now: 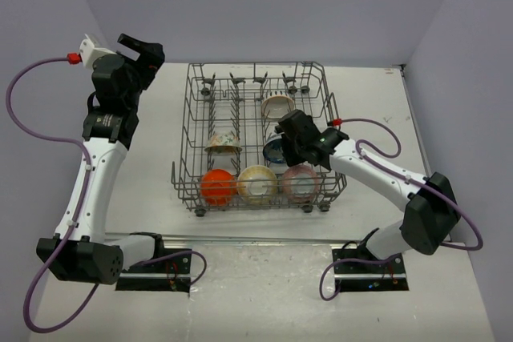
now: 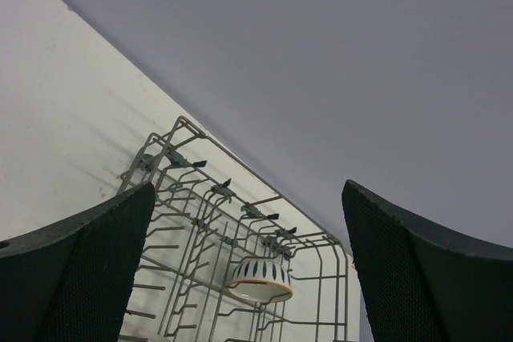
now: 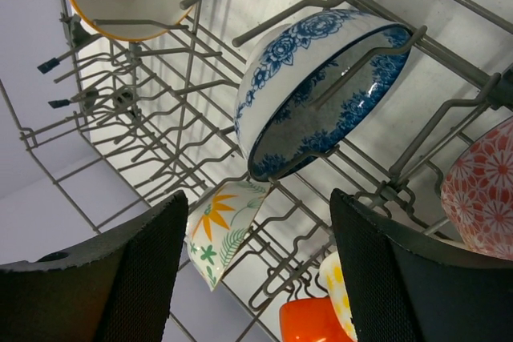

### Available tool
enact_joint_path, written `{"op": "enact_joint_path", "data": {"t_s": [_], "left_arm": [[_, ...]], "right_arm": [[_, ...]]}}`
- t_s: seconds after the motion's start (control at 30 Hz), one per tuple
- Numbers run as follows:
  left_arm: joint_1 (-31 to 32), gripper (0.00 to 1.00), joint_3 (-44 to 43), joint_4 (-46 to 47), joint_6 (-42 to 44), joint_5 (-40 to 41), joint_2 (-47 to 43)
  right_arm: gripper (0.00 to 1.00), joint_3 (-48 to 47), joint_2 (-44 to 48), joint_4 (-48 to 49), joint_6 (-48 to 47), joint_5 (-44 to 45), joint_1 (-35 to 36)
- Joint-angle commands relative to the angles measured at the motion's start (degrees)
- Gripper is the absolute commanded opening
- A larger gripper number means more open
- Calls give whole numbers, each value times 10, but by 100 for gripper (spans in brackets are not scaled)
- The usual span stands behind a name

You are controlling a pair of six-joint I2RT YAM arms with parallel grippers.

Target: Unload the bowls from the dish rack

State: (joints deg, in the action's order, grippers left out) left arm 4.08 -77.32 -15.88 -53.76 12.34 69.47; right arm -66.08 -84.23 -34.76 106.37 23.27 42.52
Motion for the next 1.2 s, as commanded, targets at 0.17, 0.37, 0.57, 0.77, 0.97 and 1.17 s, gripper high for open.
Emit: {"op": "enact_joint_path", "data": {"t_s": [0.17, 0.37, 0.57, 0.77, 0.97, 1.17], "left_arm": [[-6, 98, -7, 16, 15, 8, -16], [-6, 98, -7, 16, 8, 6, -16], [-6, 98, -15, 15, 18, 7, -16], [-6, 98, -27, 9, 35, 7, -11], [-7, 98, -31, 8, 42, 6, -11], [-8, 98, -28, 8, 40, 5, -10]], "right_arm": [[68, 1, 0, 25, 16, 30, -15], [66, 4, -25, 57, 22, 15, -22], [65, 2, -50, 68, 29, 9, -26], [50, 10, -73, 91, 39, 4, -35], [26, 27, -87, 106, 60, -3, -38], [5, 40, -85, 116, 58, -7, -38]]}}
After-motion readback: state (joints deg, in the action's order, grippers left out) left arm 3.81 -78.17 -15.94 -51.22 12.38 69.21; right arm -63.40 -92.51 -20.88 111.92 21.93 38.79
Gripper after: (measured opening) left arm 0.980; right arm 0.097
